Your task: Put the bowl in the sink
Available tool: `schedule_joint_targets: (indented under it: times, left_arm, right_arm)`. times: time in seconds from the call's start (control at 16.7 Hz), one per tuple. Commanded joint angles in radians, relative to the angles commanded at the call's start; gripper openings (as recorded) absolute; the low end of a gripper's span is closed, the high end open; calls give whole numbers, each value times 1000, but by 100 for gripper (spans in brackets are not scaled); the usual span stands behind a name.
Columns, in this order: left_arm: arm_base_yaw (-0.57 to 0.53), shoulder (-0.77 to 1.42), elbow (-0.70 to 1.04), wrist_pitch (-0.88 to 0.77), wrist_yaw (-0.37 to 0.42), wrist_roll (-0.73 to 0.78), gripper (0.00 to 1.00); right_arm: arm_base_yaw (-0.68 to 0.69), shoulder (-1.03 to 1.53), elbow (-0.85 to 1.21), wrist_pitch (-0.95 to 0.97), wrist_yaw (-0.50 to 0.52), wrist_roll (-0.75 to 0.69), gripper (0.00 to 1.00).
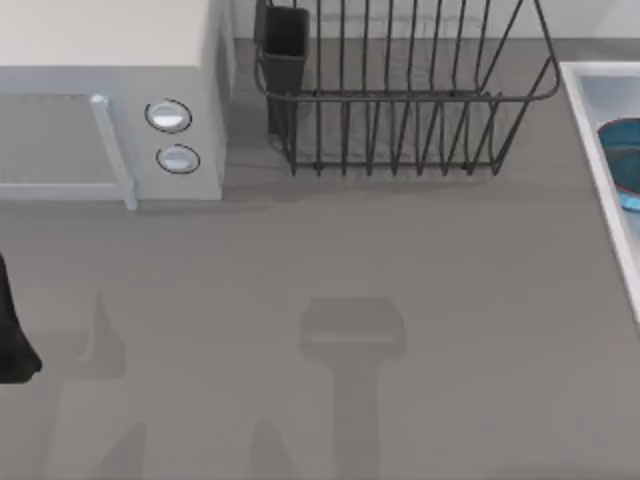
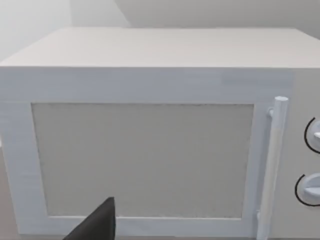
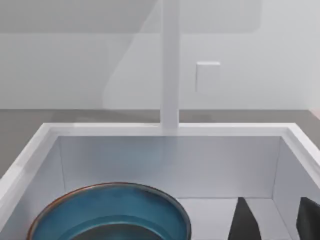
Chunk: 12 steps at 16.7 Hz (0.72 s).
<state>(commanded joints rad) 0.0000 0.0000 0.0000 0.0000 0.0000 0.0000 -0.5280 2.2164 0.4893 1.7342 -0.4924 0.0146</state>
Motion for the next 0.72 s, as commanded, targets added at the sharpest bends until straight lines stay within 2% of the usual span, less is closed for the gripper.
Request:
schedule_joint_targets:
  times: [0.36, 0.72]
  left_arm:
    - [0, 0, 0, 0, 0, 0, 100]
    - [0, 0, 0, 0, 0, 0, 100]
  right_arm:
    - [0, 0, 0, 0, 0, 0, 98]
    - [0, 0, 0, 0, 0, 0, 100]
